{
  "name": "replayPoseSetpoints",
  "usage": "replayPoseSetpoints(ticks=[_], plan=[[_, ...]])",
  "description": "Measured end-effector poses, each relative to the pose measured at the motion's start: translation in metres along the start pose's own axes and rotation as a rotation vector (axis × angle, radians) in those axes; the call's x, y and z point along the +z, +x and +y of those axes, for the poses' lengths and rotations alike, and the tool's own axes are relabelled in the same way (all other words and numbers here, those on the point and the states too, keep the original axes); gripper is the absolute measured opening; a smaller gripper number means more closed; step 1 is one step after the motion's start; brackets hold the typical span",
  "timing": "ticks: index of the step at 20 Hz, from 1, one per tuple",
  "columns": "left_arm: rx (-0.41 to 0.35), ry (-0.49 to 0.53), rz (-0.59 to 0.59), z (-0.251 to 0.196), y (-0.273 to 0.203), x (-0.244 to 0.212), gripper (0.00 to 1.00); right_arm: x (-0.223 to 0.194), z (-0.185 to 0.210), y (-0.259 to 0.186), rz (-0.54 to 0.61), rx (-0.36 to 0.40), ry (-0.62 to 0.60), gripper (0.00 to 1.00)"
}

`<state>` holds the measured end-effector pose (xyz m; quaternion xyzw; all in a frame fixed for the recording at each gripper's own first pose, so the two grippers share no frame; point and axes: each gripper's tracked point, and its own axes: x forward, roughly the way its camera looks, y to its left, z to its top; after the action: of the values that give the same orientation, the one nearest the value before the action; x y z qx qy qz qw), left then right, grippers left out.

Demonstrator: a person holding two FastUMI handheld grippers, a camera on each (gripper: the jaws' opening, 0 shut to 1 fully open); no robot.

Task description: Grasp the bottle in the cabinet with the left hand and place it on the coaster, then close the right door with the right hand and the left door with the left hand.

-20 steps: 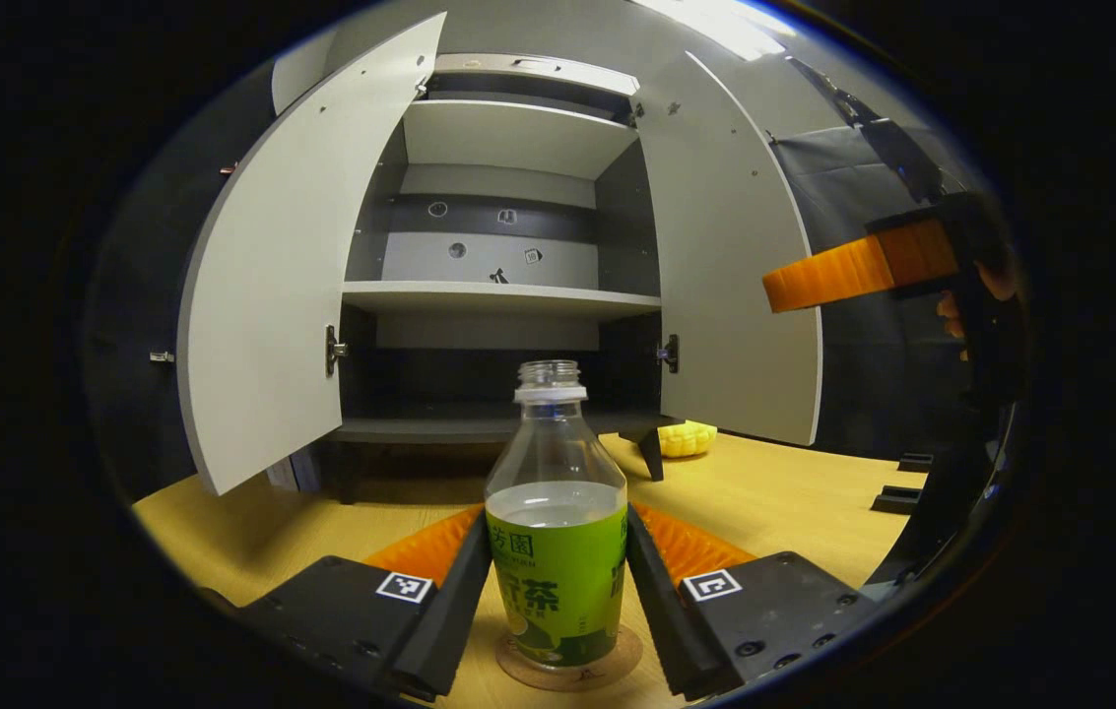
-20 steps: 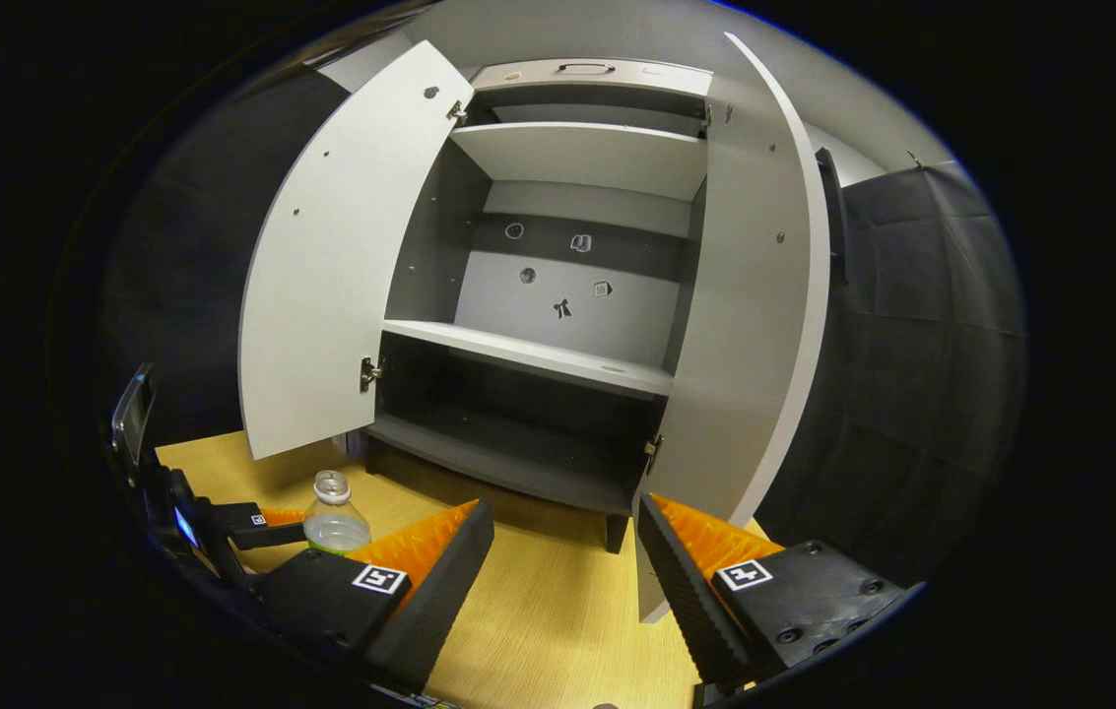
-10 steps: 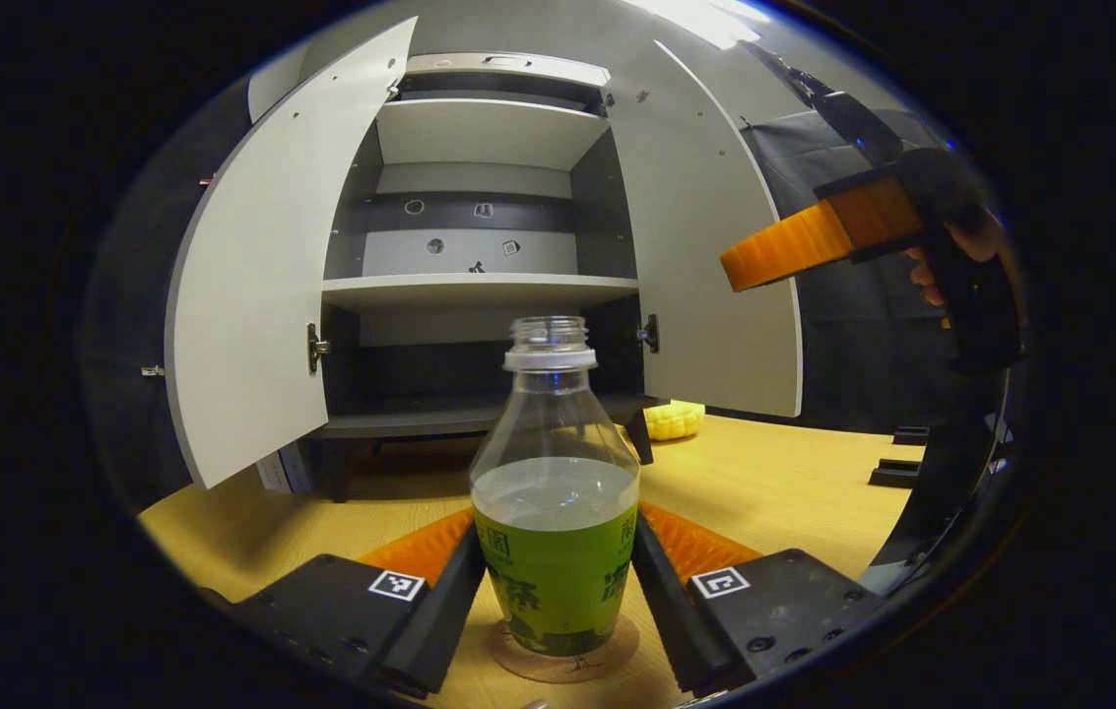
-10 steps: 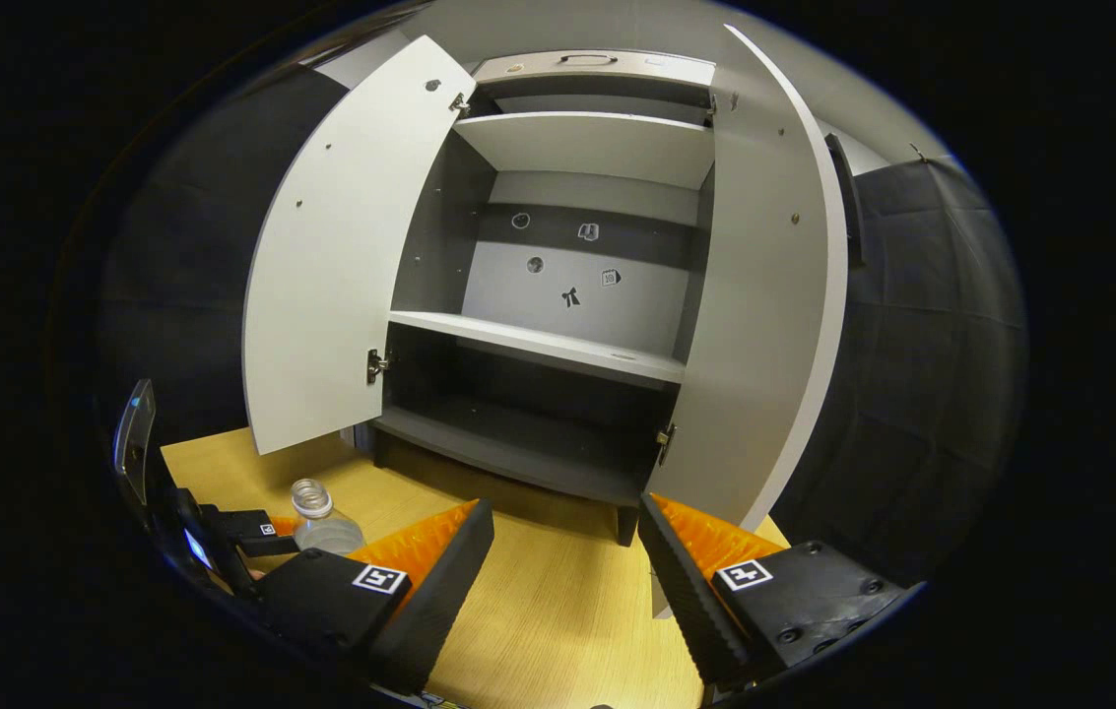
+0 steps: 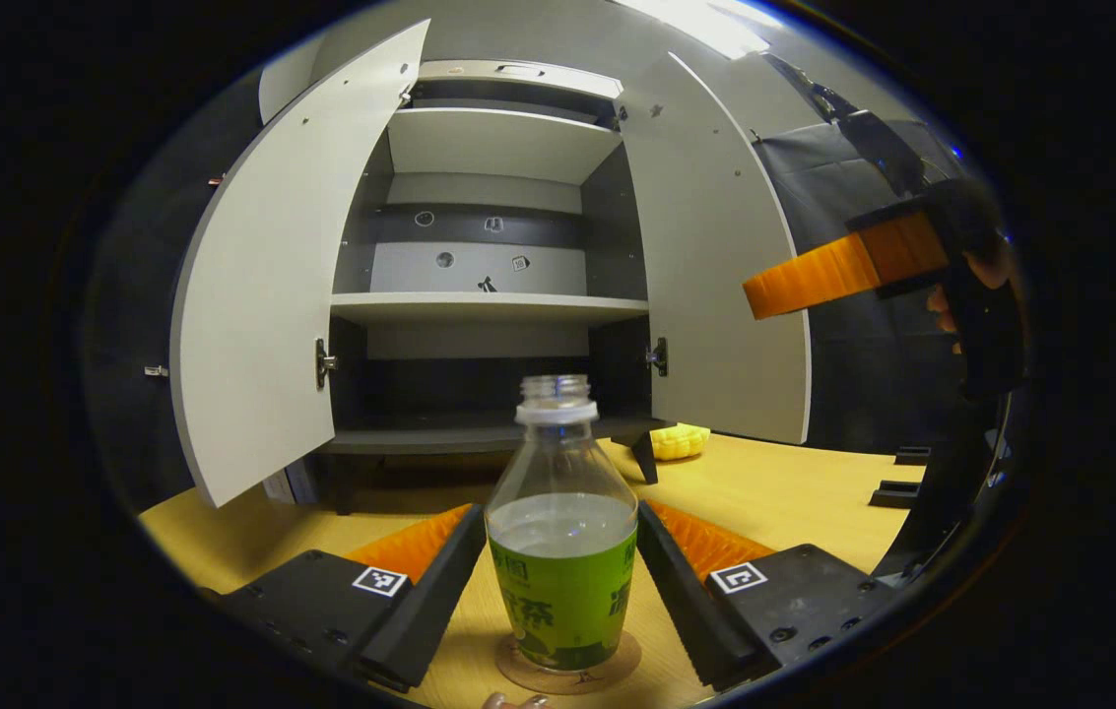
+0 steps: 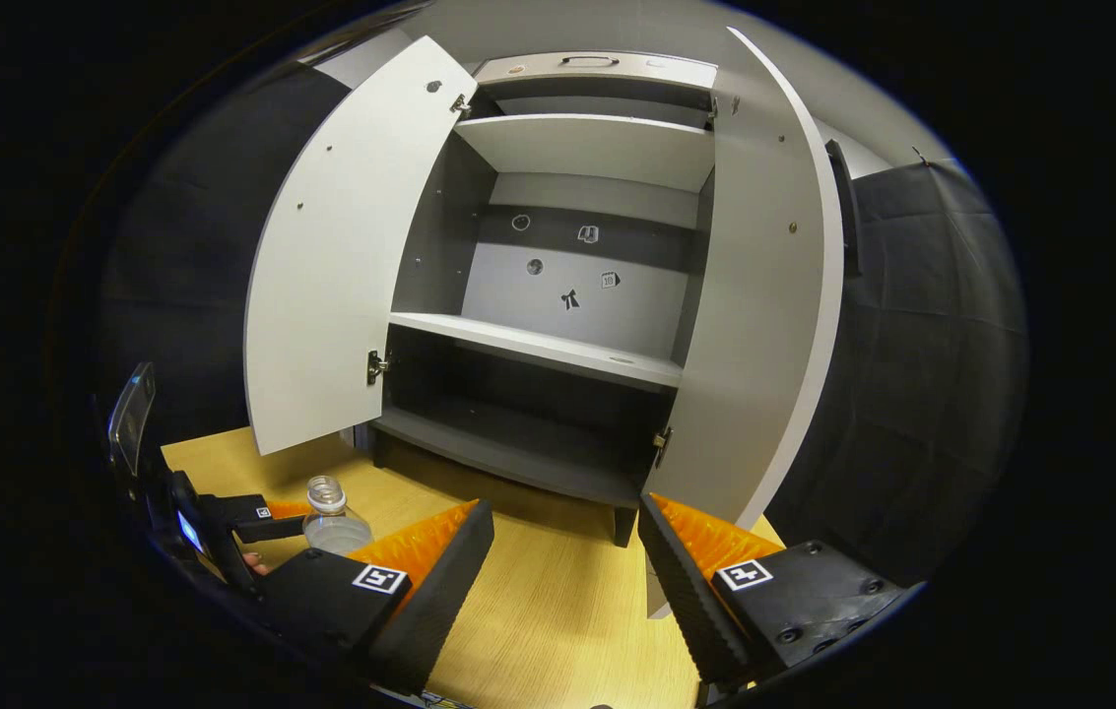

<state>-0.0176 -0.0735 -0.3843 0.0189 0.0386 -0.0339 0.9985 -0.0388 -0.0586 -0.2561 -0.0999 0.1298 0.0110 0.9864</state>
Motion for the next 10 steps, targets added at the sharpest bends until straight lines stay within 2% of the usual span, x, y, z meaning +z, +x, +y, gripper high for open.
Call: replayPoseSetpoints(ticks=[5,10], plan=[[0.005,0.068,-0.058,0.001,0.005,0.054,0.95,0.022,-0.008,-0.008,-0.008,-0.013,0.024,0.98],[-0.005,0.043,-0.102,0.007,0.01,0.133,0.95,0.075,-0.014,-0.018,-0.06,-0.013,0.026,0.98]])
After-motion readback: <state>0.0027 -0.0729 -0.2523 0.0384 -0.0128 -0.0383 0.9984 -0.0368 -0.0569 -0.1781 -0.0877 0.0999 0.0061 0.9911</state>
